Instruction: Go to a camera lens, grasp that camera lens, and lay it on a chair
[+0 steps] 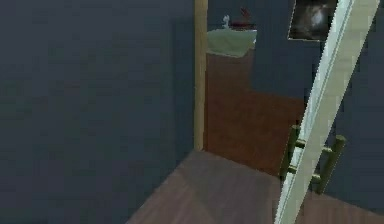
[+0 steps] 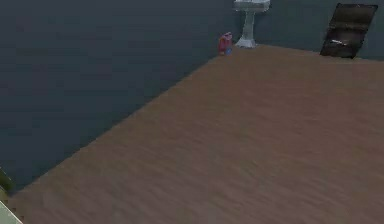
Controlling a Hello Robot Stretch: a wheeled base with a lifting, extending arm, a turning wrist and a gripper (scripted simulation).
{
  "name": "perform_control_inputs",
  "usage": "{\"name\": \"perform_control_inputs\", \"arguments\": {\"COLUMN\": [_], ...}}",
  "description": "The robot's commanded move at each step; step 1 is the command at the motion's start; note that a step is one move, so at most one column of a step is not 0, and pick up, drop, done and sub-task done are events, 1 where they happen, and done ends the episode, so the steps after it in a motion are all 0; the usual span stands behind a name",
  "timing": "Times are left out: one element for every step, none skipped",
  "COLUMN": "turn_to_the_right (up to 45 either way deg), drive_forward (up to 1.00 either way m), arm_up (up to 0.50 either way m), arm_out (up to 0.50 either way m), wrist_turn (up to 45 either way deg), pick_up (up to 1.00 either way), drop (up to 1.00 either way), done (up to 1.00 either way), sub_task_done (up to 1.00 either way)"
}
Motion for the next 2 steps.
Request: {"name": "perform_control_inputs", "arguments": {"turn_to_the_right": [0.0, 27.0], "drive_forward": [0.75, 0.00], "arm_up": [0.00, 0.00], "arm_out": [0.00, 0.00], "wrist_turn": [0.0, 0.0], "pick_up": [0.00, 0.00], "drop": [0.00, 0.00], "done": [0.00, 0.00], "sub_task_done": [0.00, 0.00]}}
